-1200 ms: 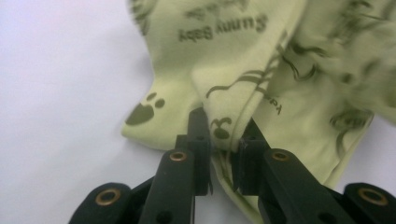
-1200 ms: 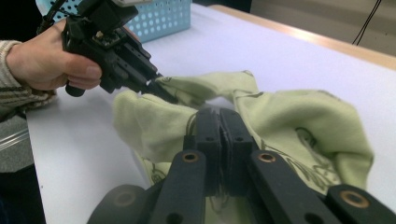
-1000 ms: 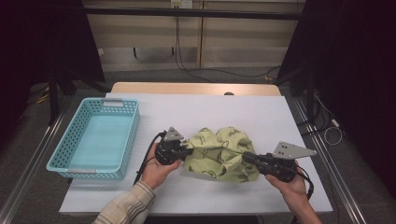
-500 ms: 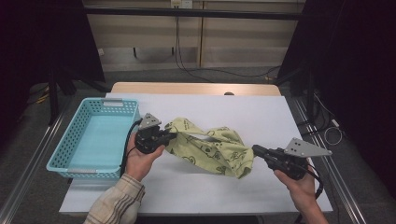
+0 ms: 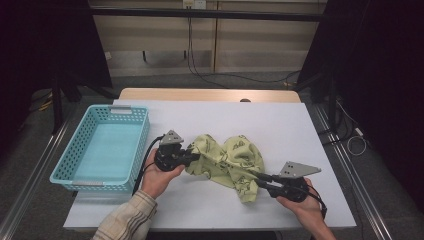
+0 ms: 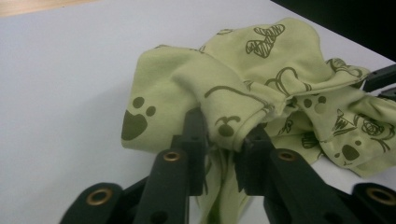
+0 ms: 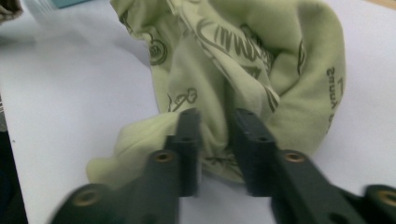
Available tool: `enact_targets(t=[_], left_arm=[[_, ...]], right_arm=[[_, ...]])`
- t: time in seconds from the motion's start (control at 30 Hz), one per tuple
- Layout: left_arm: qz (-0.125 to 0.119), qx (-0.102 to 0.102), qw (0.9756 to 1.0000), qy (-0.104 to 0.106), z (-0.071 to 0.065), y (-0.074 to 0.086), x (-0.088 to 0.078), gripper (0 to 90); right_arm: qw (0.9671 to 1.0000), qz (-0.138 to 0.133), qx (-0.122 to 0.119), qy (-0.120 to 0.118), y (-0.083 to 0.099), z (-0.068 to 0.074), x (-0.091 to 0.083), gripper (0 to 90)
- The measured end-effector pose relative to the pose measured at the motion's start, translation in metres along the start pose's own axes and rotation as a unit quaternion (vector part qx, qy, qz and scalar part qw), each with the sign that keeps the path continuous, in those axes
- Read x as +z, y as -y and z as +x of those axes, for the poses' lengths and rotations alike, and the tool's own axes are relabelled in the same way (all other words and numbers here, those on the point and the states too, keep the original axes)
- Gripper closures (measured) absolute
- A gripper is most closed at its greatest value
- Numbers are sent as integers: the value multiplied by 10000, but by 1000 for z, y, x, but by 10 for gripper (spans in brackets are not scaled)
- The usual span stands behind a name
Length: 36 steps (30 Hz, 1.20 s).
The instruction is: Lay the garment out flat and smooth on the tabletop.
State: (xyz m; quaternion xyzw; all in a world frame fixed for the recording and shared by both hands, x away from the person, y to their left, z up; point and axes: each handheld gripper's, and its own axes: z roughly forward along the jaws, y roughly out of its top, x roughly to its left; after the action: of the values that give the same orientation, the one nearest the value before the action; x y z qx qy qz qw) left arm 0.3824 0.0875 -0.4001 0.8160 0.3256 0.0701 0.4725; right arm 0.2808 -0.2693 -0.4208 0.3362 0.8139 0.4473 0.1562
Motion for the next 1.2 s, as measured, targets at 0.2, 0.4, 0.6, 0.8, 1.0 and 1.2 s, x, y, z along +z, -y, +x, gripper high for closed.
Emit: enact_targets(t=[0.2, 0.4, 0.6, 0.8, 1.0, 1.2], left_arm=[[-168, -181, 9997, -17, 3, -2, -1, 669], [-226, -218, 9995, -55, 4, -3, 1, 778], [-425, -192, 9989, -20, 1, -9, -4, 805], [-665, -159, 9977, 32, -6, -17, -10, 809], [-814, -61, 9966, 126, -13, -22, -13, 806], [-635, -37, 9979, 86, -11, -15, -4, 618]], right_arm=[[9990, -420, -62, 145, -27, 3, -7, 447], [9983, -224, -486, 221, -62, 9, 36, 380], [9967, 113, -771, 238, -91, 12, 82, 364], [9940, 625, -756, 493, -90, 16, 106, 345], [9955, 334, -657, 589, -91, 9, 94, 781], [9961, -207, -352, 778, -90, -6, 60, 853]])
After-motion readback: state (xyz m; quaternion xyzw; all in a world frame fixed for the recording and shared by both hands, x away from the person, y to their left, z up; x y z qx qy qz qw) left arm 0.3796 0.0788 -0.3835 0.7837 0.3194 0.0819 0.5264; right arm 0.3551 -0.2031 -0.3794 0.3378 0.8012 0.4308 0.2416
